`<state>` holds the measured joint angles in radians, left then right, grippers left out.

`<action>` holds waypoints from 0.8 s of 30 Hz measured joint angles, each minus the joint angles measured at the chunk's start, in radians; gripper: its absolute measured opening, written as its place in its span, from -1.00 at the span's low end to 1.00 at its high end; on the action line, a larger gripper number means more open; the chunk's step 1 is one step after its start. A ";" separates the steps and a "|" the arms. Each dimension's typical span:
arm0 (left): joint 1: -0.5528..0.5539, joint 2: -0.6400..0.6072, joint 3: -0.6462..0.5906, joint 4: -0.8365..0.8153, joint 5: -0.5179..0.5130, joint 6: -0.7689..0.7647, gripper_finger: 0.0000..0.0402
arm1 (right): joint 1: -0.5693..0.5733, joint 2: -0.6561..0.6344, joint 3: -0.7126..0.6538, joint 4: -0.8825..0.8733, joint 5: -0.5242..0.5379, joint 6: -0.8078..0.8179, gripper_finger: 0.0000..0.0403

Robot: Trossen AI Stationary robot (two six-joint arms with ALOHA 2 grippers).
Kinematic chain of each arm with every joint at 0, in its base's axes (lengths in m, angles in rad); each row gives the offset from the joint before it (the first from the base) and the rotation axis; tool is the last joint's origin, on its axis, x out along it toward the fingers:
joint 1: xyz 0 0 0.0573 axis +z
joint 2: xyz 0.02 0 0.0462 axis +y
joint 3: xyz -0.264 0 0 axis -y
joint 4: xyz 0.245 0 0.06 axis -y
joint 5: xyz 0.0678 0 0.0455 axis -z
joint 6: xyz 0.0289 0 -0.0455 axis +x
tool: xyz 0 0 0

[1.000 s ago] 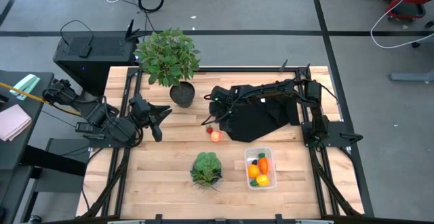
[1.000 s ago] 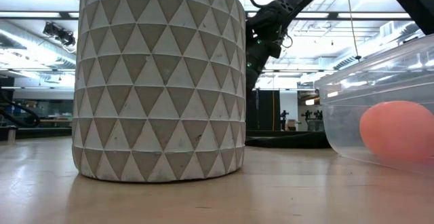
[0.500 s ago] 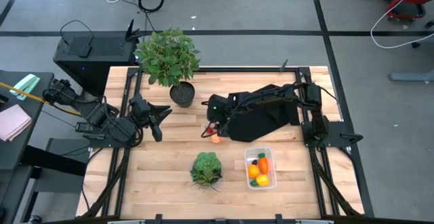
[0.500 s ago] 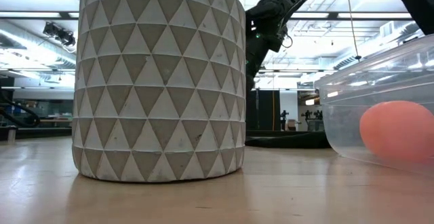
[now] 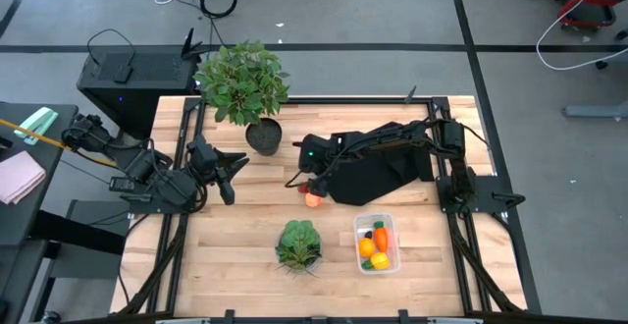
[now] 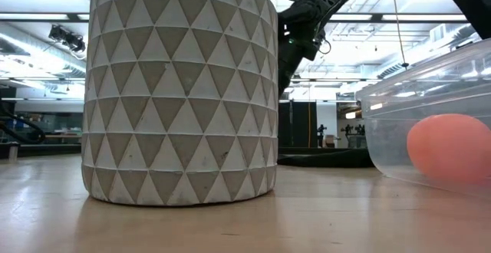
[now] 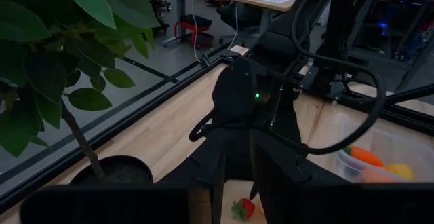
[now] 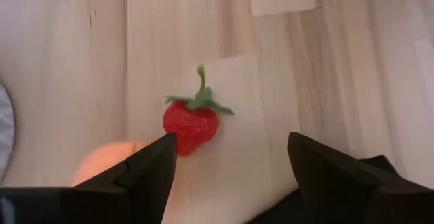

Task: Pick and placing Produce into tupperware
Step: Put the strawberry into the transparent bin

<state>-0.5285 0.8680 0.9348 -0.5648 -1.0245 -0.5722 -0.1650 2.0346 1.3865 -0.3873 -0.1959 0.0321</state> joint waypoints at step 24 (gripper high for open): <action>0.000 0.000 0.000 -0.001 0.000 -0.001 -0.63 | 0.010 0.000 0.000 0.086 -0.023 0.187 0.24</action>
<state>-0.5285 0.8680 0.9348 -0.5659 -1.0245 -0.5728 -0.1555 2.0346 1.3865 -0.3008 -0.2187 0.2189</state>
